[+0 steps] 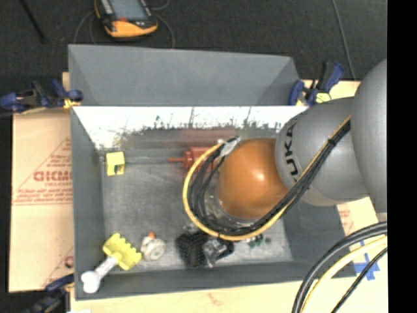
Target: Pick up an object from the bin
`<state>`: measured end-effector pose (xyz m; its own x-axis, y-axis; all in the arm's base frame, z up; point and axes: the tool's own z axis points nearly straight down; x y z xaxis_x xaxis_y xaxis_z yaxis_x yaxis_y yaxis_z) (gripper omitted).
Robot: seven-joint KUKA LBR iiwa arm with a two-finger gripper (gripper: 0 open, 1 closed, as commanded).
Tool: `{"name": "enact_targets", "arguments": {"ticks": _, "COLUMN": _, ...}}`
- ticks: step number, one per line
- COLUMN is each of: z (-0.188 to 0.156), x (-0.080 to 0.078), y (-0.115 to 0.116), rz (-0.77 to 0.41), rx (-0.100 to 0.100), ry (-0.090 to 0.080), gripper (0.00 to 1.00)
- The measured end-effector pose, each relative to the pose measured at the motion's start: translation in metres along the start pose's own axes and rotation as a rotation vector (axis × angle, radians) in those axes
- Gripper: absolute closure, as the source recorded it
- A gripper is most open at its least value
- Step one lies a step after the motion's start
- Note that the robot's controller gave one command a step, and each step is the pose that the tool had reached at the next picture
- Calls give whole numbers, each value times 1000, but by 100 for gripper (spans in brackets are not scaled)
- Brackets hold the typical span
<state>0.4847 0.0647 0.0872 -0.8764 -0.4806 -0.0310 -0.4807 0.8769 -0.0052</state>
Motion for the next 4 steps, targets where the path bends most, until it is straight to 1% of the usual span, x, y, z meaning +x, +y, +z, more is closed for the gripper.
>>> {"name": "enact_targets", "arguments": {"ticks": 1, "z": 0, "x": 0, "y": 0, "rz": 1, "rx": 0, "ry": 0, "gripper": 100}}
{"name": "enact_targets", "arguments": {"ticks": 2, "z": -103, "x": -19, "y": 4, "rz": 22, "rx": -6, "ry": 30, "gripper": 100}}
{"name": "enact_targets", "arguments": {"ticks": 3, "z": -103, "x": -19, "y": 4, "rz": 23, "rx": -6, "ry": 30, "gripper": 100}}
{"name": "enact_targets", "arguments": {"ticks": 4, "z": -158, "x": -24, "y": 8, "rz": -48, "rx": -7, "ry": 33, "gripper": 0}}
